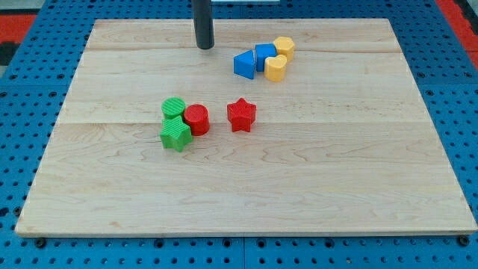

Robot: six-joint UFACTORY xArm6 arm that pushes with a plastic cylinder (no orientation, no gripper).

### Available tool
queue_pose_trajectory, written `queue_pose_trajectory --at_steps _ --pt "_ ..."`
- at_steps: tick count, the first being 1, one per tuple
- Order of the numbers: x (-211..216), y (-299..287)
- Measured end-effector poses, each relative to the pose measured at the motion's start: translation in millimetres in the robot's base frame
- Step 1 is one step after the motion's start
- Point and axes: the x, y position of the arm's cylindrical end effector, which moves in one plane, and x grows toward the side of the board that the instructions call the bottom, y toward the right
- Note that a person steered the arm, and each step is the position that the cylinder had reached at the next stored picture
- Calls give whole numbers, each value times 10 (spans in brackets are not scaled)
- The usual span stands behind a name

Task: Push the green circle in between red star and red circle

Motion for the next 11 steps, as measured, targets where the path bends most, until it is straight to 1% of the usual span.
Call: queue_pose_trajectory --at_steps 1,2,3,4,5,6,7,8,10,11 --pt "0 -23" --pt "128 -73" --pt "549 -505" --pt "557 -610" --pt "557 -887" --pt "701 -1312" --pt "1324 -1315" --pt "1547 -935" --pt "1614 -139" --pt "1929 187"
